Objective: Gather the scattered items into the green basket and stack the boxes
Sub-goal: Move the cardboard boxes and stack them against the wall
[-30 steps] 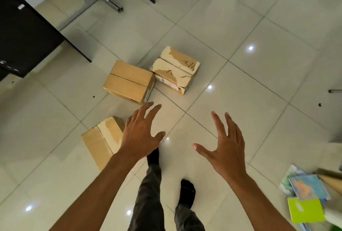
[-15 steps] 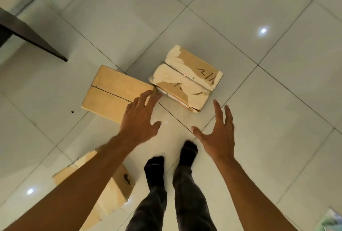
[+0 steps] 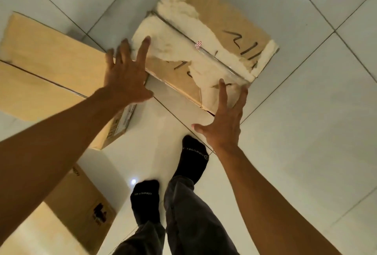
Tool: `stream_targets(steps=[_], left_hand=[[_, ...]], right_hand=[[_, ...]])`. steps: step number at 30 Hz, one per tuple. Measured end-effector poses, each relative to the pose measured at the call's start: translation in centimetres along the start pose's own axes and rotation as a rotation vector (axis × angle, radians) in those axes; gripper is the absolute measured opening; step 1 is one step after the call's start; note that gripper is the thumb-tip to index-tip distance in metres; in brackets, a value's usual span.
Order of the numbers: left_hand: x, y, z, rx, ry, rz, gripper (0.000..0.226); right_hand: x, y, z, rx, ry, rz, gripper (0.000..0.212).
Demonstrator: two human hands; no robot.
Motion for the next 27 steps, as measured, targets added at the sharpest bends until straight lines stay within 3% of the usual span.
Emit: stream_targets(steps=[5, 9, 12, 19, 27], left_hand=[[-0.4, 3.2, -0.7, 0.03, -0.203, -0.081, 0.138], [-2.3, 1.9, -3.2, -0.009, -0.323, 0.005, 0.128], [-4.2, 0.0, -6.0, -0.005, -0.341, 0.077, 0.13], [-6.8, -7.6, -15.5, -0.001, -0.316, 0.137, 0.122], [-9.8, -21.7, -31.5, -0.068, -0.256, 0.251, 0.122]], right_hand=[[0.0, 1.1, 0.0, -0.152, 0.072, -0.061, 0.117], [-0.1, 1.4, -2.1, -0.099, -0.036, 0.119, 0.131], [-0.2, -0.2, -5.3, -0.112, -0.114, 0.143, 0.122], [1.9, -8.4, -15.5, -0.152, -0.174, 0.157, 0.115], [5.9, -24.0, -30.3, -0.163, -0.107, 0.226, 0.115]])
Point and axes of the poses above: each hand's wrist, its own y-axis towards the middle knuckle, its own z-axis out of the palm, x = y × z, the point moved 5 cm from there along y, towards the middle knuckle, and after that the axes turned 4 degrees about -y, right-handed, at the moved point
